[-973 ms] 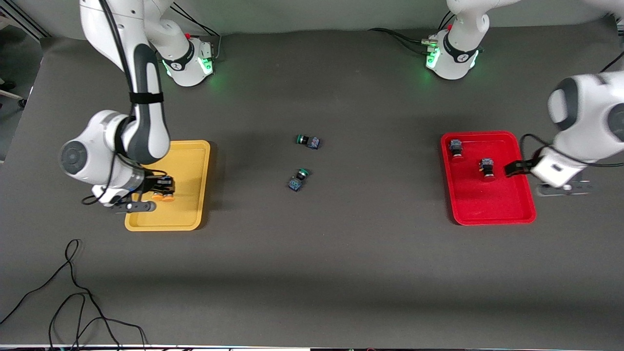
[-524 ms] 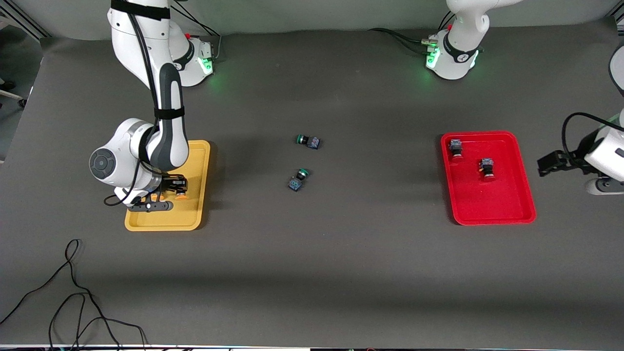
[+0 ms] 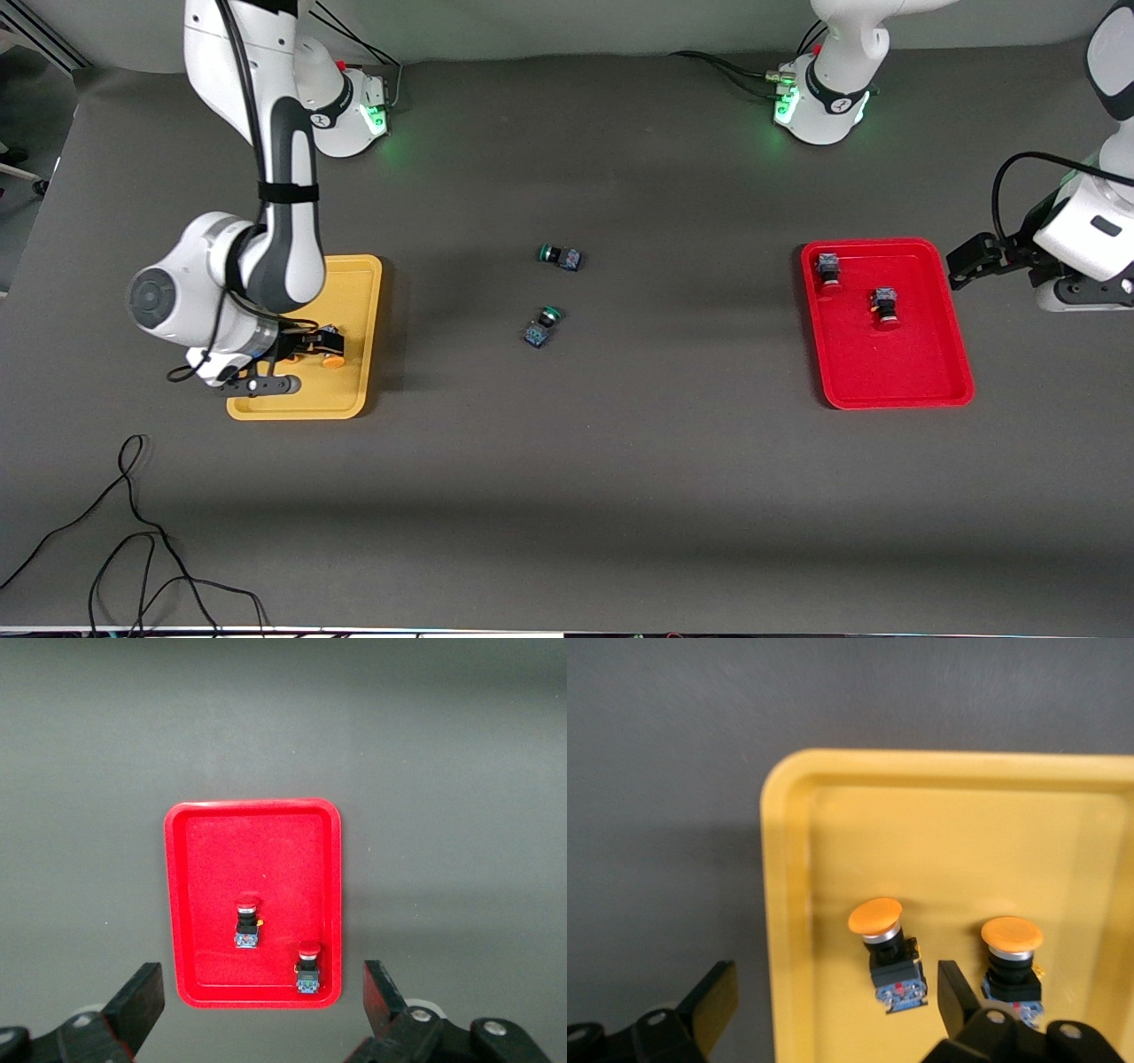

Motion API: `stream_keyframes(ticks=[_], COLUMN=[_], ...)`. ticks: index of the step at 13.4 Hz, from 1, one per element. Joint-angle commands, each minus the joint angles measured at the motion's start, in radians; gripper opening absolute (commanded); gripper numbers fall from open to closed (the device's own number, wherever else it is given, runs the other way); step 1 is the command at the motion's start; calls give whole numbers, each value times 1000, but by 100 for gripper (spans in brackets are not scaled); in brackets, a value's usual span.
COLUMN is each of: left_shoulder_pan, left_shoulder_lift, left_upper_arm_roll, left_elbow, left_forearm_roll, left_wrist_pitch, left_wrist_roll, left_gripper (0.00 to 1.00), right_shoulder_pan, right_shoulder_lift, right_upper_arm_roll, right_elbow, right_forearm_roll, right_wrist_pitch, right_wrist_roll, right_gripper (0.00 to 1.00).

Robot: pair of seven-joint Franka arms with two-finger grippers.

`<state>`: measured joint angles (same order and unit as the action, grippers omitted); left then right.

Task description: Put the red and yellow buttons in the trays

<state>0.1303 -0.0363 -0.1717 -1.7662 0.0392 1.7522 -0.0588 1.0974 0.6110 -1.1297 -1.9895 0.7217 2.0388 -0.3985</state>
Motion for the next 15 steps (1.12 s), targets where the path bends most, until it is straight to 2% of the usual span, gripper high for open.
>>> stream_keyframes(ticks=[1,3,4,7,9,11,12,15], left_shoulder_pan=[-6,-3,-2,-5,-8,-11,-11,-11], left_shoulder_lift=[-108,-65,-53,-51,-51,-50,-48,-45], left_upper_arm_roll=[8,9,9,9,8,8,8,6], left_elbow=[-92,18,40,53,59,57,57,59], left_forearm_roll=[1,4,2,-7,-7,-7,-7,-9], left_wrist_pitch=[11,-89,-112,-125,-134,-135,-135,-135], left_wrist_roll=[-6,-1,-4,-1,-1,-1,-1,-1], left_gripper=[100,100,100,100,100,100,100,100], right_shoulder_pan=[13,13,13,13,10,-60,-139,-519], right_shoulder_lift=[-23,-25,-27,-33,-109,-230,-296,-454], right_upper_arm_roll=[-60,-109,-128,-154,-134,-5,105,555], right_elbow=[122,204,227,308,316,316,314,301], right_forearm_roll=[-74,-99,-100,-136,-215,-347,-404,-585], right_wrist_pitch=[-153,-267,-300,-388,-402,-401,-399,-399], right_wrist_roll=[85,92,92,113,176,272,326,449], right_gripper=[100,100,100,100,100,100,100,100])
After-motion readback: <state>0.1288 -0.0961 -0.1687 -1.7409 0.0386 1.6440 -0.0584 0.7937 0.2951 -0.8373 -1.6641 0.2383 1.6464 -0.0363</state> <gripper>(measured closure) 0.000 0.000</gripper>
